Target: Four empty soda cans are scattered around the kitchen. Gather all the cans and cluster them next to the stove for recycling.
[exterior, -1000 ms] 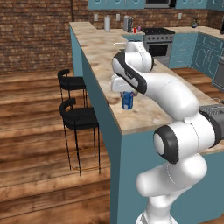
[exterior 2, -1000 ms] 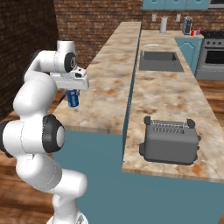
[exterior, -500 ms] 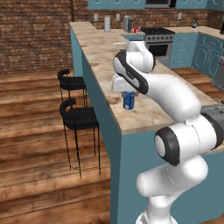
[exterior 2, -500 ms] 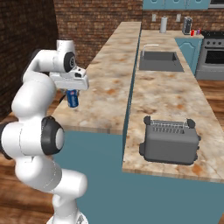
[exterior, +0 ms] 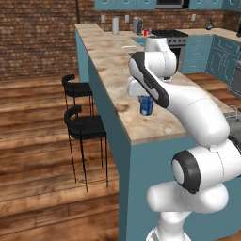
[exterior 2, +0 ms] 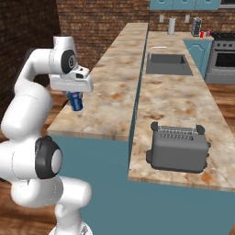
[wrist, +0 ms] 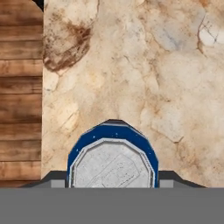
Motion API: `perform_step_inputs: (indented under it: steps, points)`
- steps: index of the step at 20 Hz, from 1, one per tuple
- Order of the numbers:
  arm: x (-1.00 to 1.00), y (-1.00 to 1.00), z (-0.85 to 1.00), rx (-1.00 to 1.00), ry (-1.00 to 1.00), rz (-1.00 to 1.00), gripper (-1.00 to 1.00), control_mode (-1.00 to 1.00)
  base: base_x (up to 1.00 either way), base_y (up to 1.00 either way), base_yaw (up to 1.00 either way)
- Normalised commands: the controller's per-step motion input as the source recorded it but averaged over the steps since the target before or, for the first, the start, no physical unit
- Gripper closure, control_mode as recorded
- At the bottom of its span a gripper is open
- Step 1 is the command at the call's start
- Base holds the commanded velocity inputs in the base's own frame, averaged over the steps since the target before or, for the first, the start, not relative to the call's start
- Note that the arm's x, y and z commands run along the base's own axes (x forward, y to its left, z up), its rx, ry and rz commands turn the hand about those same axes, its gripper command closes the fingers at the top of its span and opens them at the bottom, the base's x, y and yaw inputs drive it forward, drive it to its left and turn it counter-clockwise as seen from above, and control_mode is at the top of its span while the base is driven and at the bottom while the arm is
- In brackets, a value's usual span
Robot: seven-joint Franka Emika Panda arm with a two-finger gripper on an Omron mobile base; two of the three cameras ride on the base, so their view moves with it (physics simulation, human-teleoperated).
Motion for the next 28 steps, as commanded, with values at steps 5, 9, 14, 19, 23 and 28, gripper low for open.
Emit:
perform_step_inputs:
  steps: [5,9,14,19,23,28]
  points:
    - [-0.53,-0.16,0.10,-0.04,-0.12,-0.04,1.00,-1.00,0.00,0.00,0.00]
    - [-0.57,-0.14,0.13,-0.02,-0.12,-0.03,1.00,-1.00,0.00,0.00,0.00]
    - [-0.47,-0.08,0.08,0.00,-0.07,-0.01,1.00,-1.00,0.00,0.00,0.00]
    - [-0.47,0.00,0.08,0.00,-0.05,-0.02,1.00,-1.00,0.00,0.00,0.00]
    - [-0.43,0.00,0.10,0.00,-0.01,-0.02,1.00,-1.00,0.00,0.00,0.00]
    - [-0.37,-0.06,0.05,0.00,0.00,-0.02,1.00,-1.00,0.00,0.00,0.00]
